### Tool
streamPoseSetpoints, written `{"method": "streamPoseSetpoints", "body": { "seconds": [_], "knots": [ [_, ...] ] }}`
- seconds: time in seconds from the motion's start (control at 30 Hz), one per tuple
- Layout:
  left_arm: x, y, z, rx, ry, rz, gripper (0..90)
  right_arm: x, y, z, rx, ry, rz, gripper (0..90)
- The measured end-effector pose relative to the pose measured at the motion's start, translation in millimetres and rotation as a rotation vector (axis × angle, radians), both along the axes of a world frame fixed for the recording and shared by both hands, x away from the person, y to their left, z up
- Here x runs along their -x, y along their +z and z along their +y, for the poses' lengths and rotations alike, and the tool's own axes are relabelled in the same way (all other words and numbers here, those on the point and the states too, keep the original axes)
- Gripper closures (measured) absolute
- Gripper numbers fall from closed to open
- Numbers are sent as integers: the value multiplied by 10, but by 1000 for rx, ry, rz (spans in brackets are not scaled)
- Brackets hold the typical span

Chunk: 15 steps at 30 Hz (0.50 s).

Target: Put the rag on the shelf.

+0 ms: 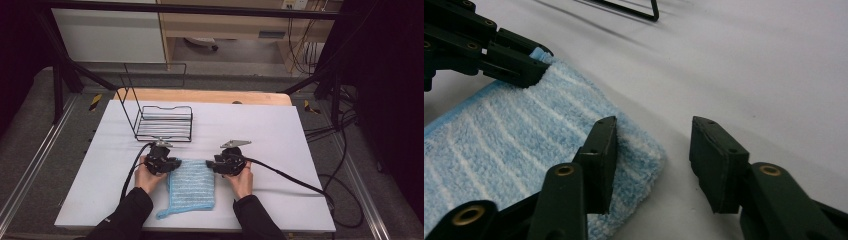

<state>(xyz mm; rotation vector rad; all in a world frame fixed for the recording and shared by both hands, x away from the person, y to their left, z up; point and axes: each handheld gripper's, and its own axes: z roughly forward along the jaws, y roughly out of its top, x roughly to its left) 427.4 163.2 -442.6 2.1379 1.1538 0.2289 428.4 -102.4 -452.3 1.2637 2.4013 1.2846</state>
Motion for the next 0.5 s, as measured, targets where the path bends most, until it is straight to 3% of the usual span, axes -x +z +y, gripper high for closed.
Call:
{"method": "streamPoseSetpoints", "body": {
  "seconds": [0.5],
  "knots": [
    [-6, -3, 12, 10, -1, 5, 750, -6, -48, 28, -44, 1, 102, 754]
  ]
}}
